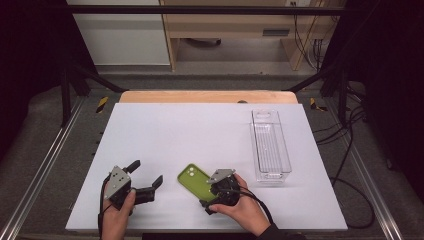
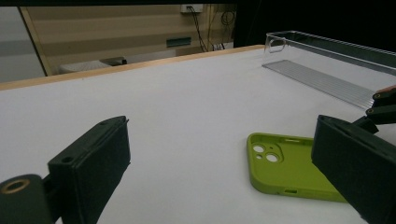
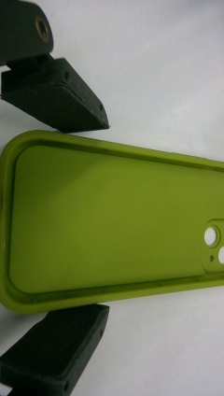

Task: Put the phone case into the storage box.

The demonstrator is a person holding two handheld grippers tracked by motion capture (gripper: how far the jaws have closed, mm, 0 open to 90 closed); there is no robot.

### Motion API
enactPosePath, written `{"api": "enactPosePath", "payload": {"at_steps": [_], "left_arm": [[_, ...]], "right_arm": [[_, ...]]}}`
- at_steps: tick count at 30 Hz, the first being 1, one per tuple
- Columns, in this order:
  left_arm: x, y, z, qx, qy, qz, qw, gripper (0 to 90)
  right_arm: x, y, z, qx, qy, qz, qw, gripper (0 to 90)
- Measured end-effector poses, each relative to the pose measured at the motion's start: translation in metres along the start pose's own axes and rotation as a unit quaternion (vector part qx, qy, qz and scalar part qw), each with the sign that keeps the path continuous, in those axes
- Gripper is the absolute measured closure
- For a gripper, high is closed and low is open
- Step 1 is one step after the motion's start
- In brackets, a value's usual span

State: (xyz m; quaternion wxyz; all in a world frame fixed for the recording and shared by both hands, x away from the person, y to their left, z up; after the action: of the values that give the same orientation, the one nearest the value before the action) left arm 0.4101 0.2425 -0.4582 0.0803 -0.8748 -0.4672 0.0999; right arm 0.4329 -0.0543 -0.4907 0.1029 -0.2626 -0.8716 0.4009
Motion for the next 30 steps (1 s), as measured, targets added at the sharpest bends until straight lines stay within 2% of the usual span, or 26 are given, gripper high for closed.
{"api": "enactPosePath", "payload": {"at_steps": [4, 21, 30], "left_arm": [[-0.0005, 0.0004, 0.0, 0.001, 0.001, 0.0, 1.0, 4.2], [-0.0007, 0.0015, 0.0004, 0.003, 0.0, 0.001, 1.0, 4.2], [0.0021, -0.0003, 0.0003, 0.0, -0.005, -0.005, 1.0, 4.1]], "right_arm": [[0.0008, -0.0002, 0.0011, -0.002, -0.004, 0.01, 0.9999, 13.0], [0.0016, -0.0016, 0.0043, -0.015, 0.001, 0.018, 0.9997, 16.8], [-0.0015, -0.0028, 0.0062, -0.024, -0.014, 0.015, 0.9995, 17.4]]}}
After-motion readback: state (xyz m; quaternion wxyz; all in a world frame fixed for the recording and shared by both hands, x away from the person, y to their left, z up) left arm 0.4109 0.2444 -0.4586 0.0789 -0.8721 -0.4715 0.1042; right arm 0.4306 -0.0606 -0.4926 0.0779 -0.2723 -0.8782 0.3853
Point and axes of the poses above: each handheld gripper's, and its own axes: y roughly forward along the jaws, z roughly out of its underside, x roughly to its left, the point moved 1 cm from there along y, roughly forward along the jaws, and after that the axes turned 5 degrees about -y, right-handed, at the moved point
